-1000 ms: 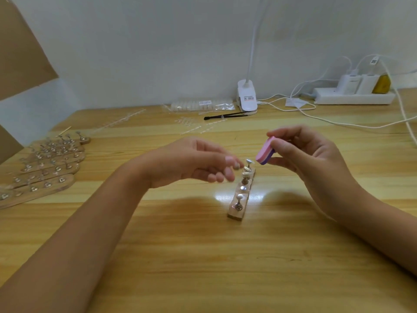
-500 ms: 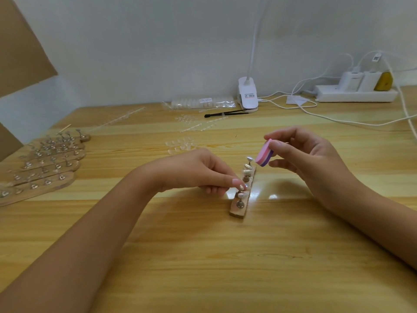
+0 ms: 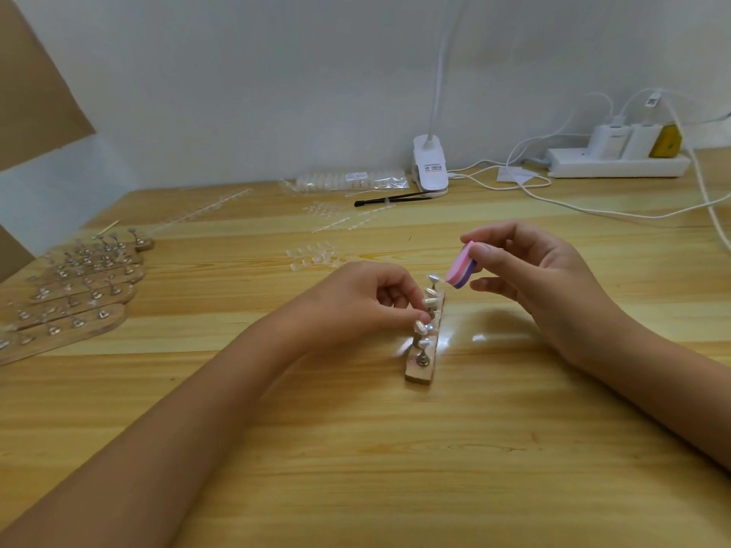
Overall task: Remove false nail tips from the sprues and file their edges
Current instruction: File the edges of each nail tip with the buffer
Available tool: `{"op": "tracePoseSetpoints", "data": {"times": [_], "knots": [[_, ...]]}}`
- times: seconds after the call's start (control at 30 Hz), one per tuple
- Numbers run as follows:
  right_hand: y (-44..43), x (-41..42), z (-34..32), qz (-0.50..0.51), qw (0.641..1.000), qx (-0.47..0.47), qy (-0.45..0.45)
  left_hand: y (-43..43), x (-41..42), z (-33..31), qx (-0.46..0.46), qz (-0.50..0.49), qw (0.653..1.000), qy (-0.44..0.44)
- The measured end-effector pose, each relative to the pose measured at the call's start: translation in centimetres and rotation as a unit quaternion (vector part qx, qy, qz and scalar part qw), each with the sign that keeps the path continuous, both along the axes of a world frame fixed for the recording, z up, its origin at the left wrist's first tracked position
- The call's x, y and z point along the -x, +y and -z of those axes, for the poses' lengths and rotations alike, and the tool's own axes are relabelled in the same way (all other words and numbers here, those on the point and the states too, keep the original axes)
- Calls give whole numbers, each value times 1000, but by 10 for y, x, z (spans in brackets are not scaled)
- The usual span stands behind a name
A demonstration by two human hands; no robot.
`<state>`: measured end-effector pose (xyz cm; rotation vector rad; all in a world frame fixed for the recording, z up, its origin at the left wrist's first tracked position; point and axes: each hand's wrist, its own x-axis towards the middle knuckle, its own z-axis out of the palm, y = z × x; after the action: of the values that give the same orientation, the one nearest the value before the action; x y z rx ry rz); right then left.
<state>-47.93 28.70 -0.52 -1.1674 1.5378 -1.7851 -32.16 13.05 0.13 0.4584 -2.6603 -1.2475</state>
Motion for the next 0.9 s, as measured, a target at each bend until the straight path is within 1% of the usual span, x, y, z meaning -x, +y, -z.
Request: {"op": "tracePoseSetpoints", "data": {"times": [0.13,0.27,0.4,0.53,0.77,0.8,0.83,0.9], "knots": [[0,0,1,-1,1000,-6,0,3,4,9,16,-21,999,33],[-1,-2,1,-3,1000,-4,-4,4,6,11,29,-46,998,37],[-1,-2,0,0,1000,-3,-5,3,6,9,-14,-39,998,37],[-1,-1,0,3,1000,-3,-5,-1,3,3,-36,-20,999,4],[-1,2,1,-2,1000,-6,2,-4,-5,-9,-30,39,998,-50],[-1,2,2,-1,1000,-5,3,-5,-7,-11,-19,33,999,-32],[-1,2,2,0,1000,-3,2,-6,-9,-13,-4,16,1000,8],[-1,2,2,3,1000,2,-1,-3,-11,-18,23,-9,992,124]]}}
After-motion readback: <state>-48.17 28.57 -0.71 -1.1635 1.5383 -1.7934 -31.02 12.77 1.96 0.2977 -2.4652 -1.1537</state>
